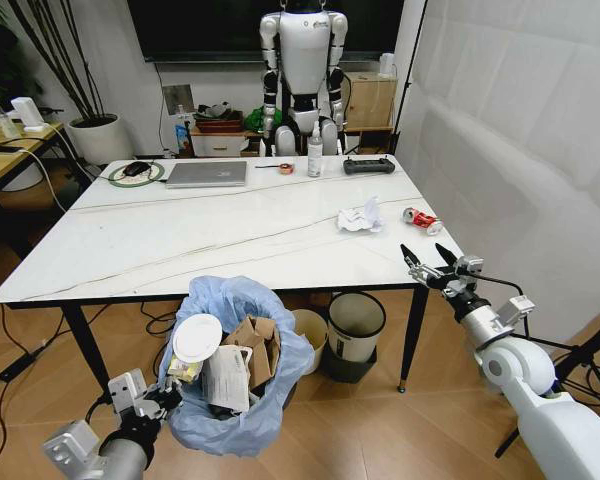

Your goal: Pick up the trash bin and place the trash from the table into it.

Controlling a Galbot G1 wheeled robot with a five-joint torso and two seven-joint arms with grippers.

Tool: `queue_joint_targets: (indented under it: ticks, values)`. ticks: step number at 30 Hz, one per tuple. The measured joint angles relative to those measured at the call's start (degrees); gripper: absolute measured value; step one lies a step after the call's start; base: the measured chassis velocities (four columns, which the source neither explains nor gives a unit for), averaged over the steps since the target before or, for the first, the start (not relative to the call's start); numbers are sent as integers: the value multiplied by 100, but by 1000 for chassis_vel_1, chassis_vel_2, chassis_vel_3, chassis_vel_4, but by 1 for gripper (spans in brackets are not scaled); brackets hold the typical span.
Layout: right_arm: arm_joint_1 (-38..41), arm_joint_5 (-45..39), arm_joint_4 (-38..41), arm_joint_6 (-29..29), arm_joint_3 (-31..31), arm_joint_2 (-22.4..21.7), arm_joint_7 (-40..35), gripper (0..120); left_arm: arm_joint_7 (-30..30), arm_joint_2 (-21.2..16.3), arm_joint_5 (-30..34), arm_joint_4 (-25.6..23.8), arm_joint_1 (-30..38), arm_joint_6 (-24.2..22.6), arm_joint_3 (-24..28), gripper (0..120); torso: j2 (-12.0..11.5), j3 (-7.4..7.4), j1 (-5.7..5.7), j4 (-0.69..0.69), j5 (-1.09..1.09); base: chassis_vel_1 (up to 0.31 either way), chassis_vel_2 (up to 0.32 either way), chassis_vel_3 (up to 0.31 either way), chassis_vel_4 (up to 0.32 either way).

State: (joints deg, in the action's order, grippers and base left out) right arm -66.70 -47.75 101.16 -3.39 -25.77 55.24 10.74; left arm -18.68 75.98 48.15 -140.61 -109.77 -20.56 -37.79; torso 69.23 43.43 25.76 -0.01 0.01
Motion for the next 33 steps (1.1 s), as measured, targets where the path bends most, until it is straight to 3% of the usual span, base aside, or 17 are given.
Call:
queue_joint_targets:
  ticks: [24, 26, 29, 33]
  values:
    - [196, 293, -183, -90, 89, 35, -6, 100, 3, 78, -11, 48, 27, 3, 16, 1, 0, 0, 0, 0, 0, -16, -17, 16, 15]
    - [299, 775, -228, 160, 119, 16, -122, 100, 0, 69, -3, 48, 15, 3, -26, 1, 0, 0, 0, -1, 0, 0, 0, 0, 0]
    - [818, 1130, -337, 694, 601, -83, -1167, 100, -16, 41, 16, 39, -37, 3, -93, 1, 0, 0, 0, -2, -3, 0, 0, 0, 0]
    - [1440, 804, -469, 1146, 1051, -70, -1535, 100, -19, 24, 17, -20, -127, 1, -123, 1, 0, 0, 1, 1, 0, 0, 0, 0, 0]
